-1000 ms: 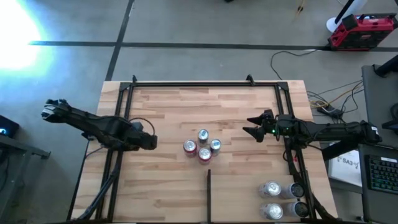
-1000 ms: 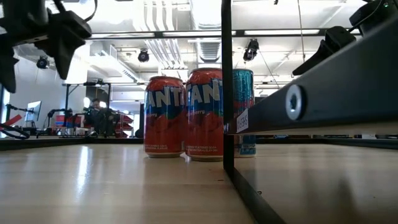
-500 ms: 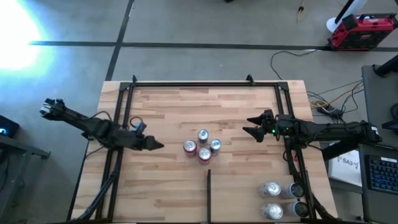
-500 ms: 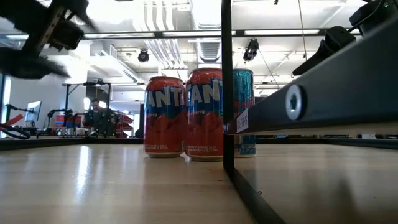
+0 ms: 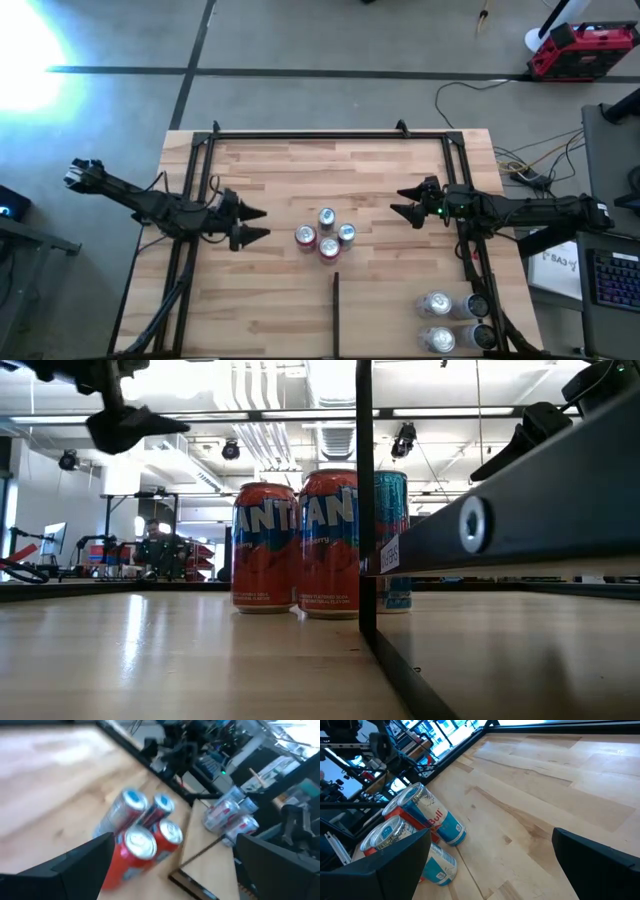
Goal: Place canned beverage on shelf
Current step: Put the bottom blue/white soda can on the shelf
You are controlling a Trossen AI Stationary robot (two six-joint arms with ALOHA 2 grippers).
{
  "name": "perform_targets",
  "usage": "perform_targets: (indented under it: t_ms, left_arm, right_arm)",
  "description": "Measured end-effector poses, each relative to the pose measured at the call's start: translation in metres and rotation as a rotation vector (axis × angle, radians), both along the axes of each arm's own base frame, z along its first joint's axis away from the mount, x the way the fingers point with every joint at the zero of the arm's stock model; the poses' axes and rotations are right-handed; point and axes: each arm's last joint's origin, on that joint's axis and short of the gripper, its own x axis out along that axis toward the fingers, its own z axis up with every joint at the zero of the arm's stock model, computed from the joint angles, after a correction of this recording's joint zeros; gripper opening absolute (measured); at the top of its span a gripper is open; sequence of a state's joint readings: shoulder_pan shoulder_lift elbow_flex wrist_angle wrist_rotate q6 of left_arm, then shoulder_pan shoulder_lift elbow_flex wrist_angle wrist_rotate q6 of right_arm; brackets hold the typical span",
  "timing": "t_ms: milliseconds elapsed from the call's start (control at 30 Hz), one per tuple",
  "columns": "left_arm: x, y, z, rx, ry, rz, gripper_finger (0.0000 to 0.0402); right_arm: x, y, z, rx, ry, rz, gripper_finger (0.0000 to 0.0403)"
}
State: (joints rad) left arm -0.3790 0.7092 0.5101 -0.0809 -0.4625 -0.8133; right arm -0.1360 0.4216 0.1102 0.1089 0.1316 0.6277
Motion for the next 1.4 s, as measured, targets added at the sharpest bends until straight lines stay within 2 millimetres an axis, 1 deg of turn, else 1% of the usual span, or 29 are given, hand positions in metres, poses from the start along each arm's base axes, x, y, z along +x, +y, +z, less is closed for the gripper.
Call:
perform_targets:
  t_ms: [100,200,267,367,433,533,600,700,833,900,1400]
  left_arm:
    - [-0.004,0.001,-0.001,0.054,-0.052,-0.013,0.04]
    - [-0.016,0.006,-0.011,0.118,-0.139,-0.018,0.04]
    - [-0.024,0.01,-0.022,0.175,-0.217,-0.013,0.04]
    - [-0.035,0.014,-0.044,0.275,-0.309,-0.01,0.04]
    - [-0.041,0.017,-0.057,0.311,-0.358,-0.002,0.04]
    - [-0.048,0.02,-0.074,0.365,-0.37,0.0,0.04]
    - [-0.052,0.021,-0.077,0.411,-0.322,-0.013,0.04]
    - [-0.058,0.023,-0.075,0.465,-0.336,-0.011,0.04]
    - [-0.065,0.026,-0.074,0.68,-0.335,-0.011,0.04]
    - [-0.065,0.026,-0.074,0.743,-0.331,-0.013,0.04]
    - [-0.063,0.026,-0.076,0.76,-0.304,-0.026,0.04]
  right_arm:
    - [0.0,0.0,0.0,0.0,0.0,0.0,0.04]
    - [0.0,0.0,0.0,0.0,0.0,0.0,0.04]
    - [0.0,0.0,0.0,0.0,0.0,0.0,0.04]
    - [0.0,0.0,0.0,0.0,0.0,0.001,0.04]
    - [0.0,0.0,0.0,0.0,0.0,0.0,0.04]
    - [0.0,0.0,0.0,0.0,0.0,0.0,0.04]
    - [0.0,0.0,0.0,0.0,0.0,0.0,0.04]
    - [0.0,0.0,0.0,0.0,0.0,0.0,0.04]
    - [0.0,0.0,0.0,0.0,0.0,0.0,0.04]
    - [0.0,0.0,0.0,0.0,0.0,0.0,0.04]
    - [0.0,0.0,-0.001,0.001,0.007,0.0,0.04]
